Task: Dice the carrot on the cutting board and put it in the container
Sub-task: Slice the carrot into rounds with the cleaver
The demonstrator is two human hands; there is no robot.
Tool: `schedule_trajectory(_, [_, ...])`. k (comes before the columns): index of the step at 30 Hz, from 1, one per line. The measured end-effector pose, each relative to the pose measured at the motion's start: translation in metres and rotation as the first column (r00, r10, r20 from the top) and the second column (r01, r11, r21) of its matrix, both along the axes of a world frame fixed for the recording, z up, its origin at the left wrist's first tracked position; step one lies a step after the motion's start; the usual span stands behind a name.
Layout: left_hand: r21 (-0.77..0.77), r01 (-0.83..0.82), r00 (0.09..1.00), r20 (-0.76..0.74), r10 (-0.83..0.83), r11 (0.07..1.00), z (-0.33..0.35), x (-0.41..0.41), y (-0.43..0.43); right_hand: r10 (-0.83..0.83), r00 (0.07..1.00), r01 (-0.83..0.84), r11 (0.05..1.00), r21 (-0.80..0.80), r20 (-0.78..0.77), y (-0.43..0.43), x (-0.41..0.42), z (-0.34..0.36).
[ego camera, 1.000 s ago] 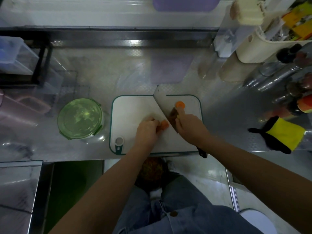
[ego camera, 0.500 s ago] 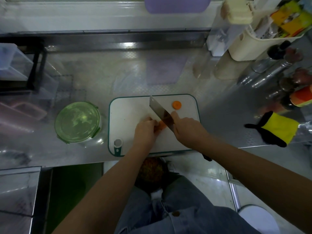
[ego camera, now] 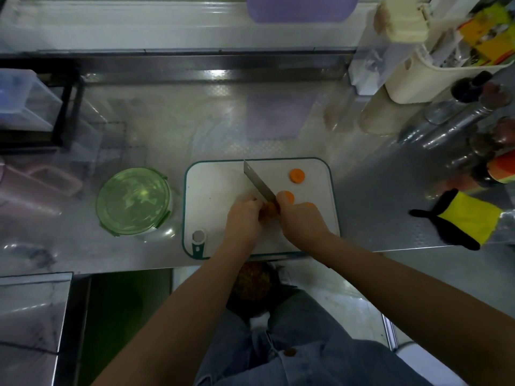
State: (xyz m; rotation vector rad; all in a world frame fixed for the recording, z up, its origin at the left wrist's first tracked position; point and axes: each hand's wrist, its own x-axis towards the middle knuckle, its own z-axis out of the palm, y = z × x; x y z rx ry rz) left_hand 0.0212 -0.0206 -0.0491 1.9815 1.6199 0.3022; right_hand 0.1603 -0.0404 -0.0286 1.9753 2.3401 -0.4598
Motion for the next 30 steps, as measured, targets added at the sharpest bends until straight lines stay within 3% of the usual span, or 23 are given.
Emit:
schedule_trajectory(3, [-0.013, -0.003, 1.000, -0.006, 0.003, 1.000, 0.002, 0.000, 0.000, 0.004, 1.000, -0.005, 0.997, 0.079, 0.009, -0.001, 0.003, -0.007])
schedule_trajectory(8, [-0.007, -0.011, 0.999, -0.039, 0.011, 1.000, 0.007, 0.002, -0.001, -0.006, 0.992, 0.015, 0.997, 0.073, -0.127, 0.000, 0.007, -0.007])
schedule_trajectory(13, [-0.019, -0.070, 0.992, -0.109, 0.067, 0.997, 0.005, 0.005, -0.004, 0.067, 0.998, -0.067, 0.998, 0.003, -0.012, -0.001, 0.010, -0.001])
schedule_trajectory(16, [-0.030, -0.052, 0.992, -0.117, 0.048, 0.998, 0.004, 0.004, -0.002, 0.012, 0.999, -0.011, 1.000, -0.017, 0.047, -0.013, 0.018, -0.004])
schedule_trajectory(19, [-0.021, -0.030, 0.994, -0.103, 0.027, 0.999, 0.005, 0.003, -0.002, -0.051, 0.998, 0.053, 0.995, -0.080, 0.021, -0.022, 0.019, -0.010])
schedule_trajectory(23, [-0.003, 0.012, 0.994, -0.106, -0.013, 1.000, 0.003, 0.004, -0.004, -0.088, 0.996, 0.087, 0.995, -0.050, -0.018, -0.014, 0.015, -0.013])
schedule_trajectory(27, [0.047, 0.086, 0.986, -0.146, -0.078, 0.995, 0.001, 0.008, -0.019, -0.135, 0.976, 0.117, 0.987, -0.111, -0.173, -0.004, 0.031, -0.017])
schedule_trajectory(30, [0.027, 0.090, 0.980, -0.183, -0.084, 0.996, -0.003, 0.006, -0.026, -0.148, 0.967, 0.135, 0.988, -0.080, -0.206, -0.006, 0.043, -0.019])
